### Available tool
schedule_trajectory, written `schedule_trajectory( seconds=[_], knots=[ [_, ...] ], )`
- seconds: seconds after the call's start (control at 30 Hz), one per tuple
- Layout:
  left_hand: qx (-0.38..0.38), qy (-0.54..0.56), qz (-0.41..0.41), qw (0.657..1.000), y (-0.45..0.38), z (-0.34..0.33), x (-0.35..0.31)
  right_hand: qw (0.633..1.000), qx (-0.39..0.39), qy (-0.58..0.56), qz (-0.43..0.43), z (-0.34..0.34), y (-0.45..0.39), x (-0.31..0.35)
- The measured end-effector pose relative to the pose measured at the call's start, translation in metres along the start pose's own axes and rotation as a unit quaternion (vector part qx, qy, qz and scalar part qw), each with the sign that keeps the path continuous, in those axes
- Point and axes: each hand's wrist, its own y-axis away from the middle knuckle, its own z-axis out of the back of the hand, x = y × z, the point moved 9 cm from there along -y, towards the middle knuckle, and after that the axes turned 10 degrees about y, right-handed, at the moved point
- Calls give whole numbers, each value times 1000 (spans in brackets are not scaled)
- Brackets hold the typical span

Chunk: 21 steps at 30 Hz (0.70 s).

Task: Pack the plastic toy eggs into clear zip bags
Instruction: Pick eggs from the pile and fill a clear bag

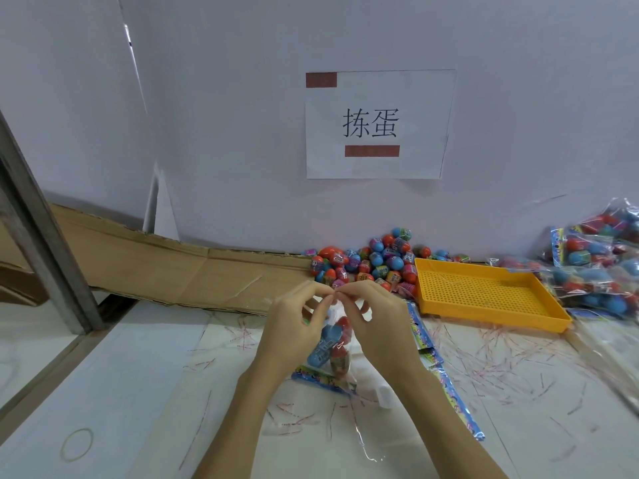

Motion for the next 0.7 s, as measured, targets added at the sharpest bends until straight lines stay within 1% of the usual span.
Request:
schedule_trajectory(
  seconds=[0.1,0.2,0.3,0.43,0.57,0.7],
  knots=[
    [10,-2,8,1000,0,-3,1,1000,8,-13,-18,-3,0,-3],
    [12,-4,17,1000,1,-3,2,994,40,-78,-59,-8,-1,-12],
    [16,-10,23,1000,0,-3,3,994,56,-77,-49,-9,-1,-12],
    [22,-17,18,999,1,-5,1,997,37,-53,-45,-7,-1,-12],
    [24,-9,16,1000,0,-4,1,991,47,-100,-70,-12,1,-13],
    [31,-6,22,999,0,0,5,991,51,-105,-59,-9,-1,-11]
  ],
)
